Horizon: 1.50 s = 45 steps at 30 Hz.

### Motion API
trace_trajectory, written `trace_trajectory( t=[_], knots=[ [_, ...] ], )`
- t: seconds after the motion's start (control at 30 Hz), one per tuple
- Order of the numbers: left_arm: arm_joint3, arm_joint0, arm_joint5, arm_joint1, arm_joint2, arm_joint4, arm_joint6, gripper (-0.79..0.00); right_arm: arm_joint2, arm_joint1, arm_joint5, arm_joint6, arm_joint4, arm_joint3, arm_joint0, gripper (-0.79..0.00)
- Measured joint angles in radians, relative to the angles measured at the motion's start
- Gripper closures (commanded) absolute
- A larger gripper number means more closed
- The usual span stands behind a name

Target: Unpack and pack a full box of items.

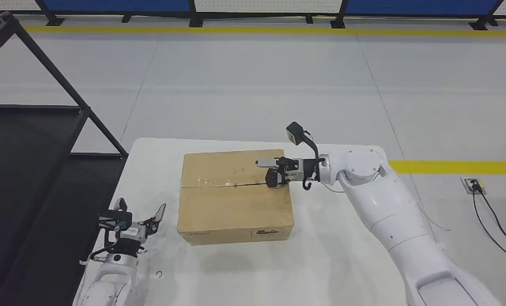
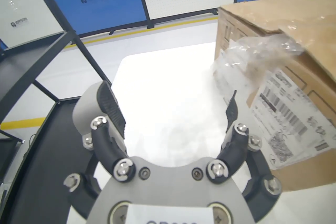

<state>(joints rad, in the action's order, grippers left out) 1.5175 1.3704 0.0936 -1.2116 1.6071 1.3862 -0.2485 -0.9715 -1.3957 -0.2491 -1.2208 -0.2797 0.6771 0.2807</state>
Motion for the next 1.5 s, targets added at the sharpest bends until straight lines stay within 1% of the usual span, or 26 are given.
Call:
trace_trajectory(
  t=[0.1,0.23,0.4,0.5,0.6,0.73,0.97,1.03,1.1,1.2,1.23,1.27,1.3,1.37,1.4,1.43,1.5],
  knots=[
    [0.028,0.028,0.037,0.003,0.007,0.009,-0.019,-0.785,-0.001,0.001,0.002,0.000,0.001,0.004,0.002,-0.785],
    [0.058,0.066,0.073,0.008,0.019,0.026,-0.012,-0.785,-0.001,0.002,0.004,0.004,0.005,0.011,0.004,-0.785],
    [0.046,0.074,0.086,0.010,0.018,0.057,-0.005,-0.785,-0.003,0.003,0.005,0.003,0.001,0.007,0.005,-0.785],
    [0.049,0.081,0.103,0.013,0.013,0.091,-0.040,-0.785,-0.001,0.002,0.006,0.003,0.003,0.008,0.005,-0.785],
    [0.039,0.077,0.063,0.012,0.001,0.136,-0.074,-0.785,0.000,0.002,0.008,0.004,0.003,0.010,0.005,-0.785],
    [-0.002,0.043,-0.019,0.007,-0.050,0.230,-0.093,-0.785,0.000,0.002,0.008,0.003,0.000,0.008,0.009,-0.785],
    [-0.098,-0.029,-0.182,-0.004,-0.113,0.362,-0.081,-0.785,-0.002,0.002,0.006,0.002,-0.005,-0.004,0.007,-0.785],
    [-0.129,-0.051,-0.203,-0.007,-0.130,0.384,-0.075,-0.785,-0.002,0.002,0.005,0.003,-0.004,-0.003,0.005,-0.785],
    [-0.150,-0.066,-0.203,-0.009,-0.140,0.384,-0.080,-0.785,-0.002,0.003,0.005,0.002,-0.002,-0.002,0.003,-0.785],
    [-0.165,-0.077,-0.215,-0.011,-0.144,0.386,-0.094,-0.785,0.000,0.002,0.009,0.003,0.000,0.001,0.001,-0.785],
    [-0.171,-0.081,-0.224,-0.012,-0.146,0.391,-0.099,-0.736,0.001,0.002,0.010,0.003,0.000,0.002,0.001,-0.785],
    [-0.175,-0.084,-0.232,-0.012,-0.148,0.400,-0.102,-0.566,0.002,0.001,0.011,0.004,0.000,0.002,0.000,-0.785],
    [-0.181,-0.087,-0.244,-0.013,-0.151,0.413,-0.108,-0.369,0.003,0.001,0.012,0.004,0.001,0.002,-0.001,-0.785],
    [-0.190,-0.091,-0.256,-0.014,-0.155,0.427,-0.115,-0.234,0.005,0.000,0.013,0.005,0.001,0.002,-0.003,-0.785],
    [-0.197,-0.095,-0.264,-0.014,-0.158,0.436,-0.118,-0.108,0.006,-0.001,0.013,0.006,0.000,0.001,-0.004,-0.785],
    [-0.202,-0.098,-0.271,-0.014,-0.159,0.445,-0.121,0.000,0.007,-0.002,0.014,0.006,0.000,0.001,-0.004,-0.785],
    [-0.213,-0.105,-0.283,-0.015,-0.164,0.458,-0.126,0.000,0.008,-0.002,0.014,0.006,0.000,-0.001,-0.006,-0.785]
  ],
)
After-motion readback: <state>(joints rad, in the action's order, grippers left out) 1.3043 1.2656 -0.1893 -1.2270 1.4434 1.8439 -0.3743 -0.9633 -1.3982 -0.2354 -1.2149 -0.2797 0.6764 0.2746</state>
